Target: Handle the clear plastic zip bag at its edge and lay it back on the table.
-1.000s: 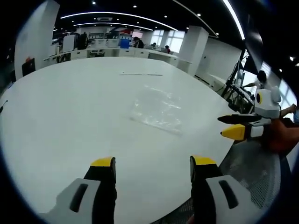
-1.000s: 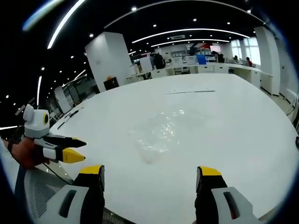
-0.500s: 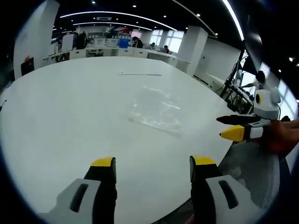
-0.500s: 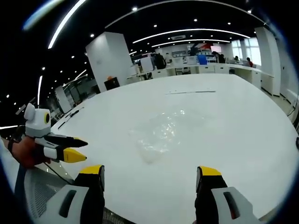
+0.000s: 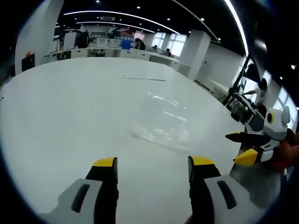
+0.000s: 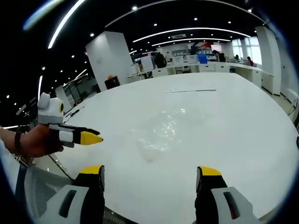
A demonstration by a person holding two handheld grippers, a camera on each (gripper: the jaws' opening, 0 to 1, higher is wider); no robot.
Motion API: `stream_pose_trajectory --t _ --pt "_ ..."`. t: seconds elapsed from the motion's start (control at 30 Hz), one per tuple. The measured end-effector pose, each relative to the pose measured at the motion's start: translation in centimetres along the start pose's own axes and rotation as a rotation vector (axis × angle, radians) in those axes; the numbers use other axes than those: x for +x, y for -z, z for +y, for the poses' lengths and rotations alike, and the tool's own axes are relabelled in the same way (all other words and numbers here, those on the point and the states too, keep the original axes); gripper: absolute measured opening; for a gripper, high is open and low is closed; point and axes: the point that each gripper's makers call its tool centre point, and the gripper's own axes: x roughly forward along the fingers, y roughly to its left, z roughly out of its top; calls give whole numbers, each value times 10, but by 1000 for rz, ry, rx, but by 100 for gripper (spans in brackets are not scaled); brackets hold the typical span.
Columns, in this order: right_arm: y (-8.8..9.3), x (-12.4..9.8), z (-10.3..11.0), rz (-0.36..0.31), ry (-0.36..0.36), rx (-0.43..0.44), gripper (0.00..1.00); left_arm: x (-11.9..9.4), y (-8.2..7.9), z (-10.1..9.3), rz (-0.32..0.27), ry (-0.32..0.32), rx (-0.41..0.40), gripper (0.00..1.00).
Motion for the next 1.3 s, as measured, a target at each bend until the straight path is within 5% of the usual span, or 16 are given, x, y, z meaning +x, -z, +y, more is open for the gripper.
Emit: stream_pose_trajectory --t 0.33,1.3 --pt "3 1 -1 13 2 11 80 38 -22 15 -4 7 -58 58" --pt "16 3 -3 68 5 34 77 90 -32 22 0 59 -259 41"
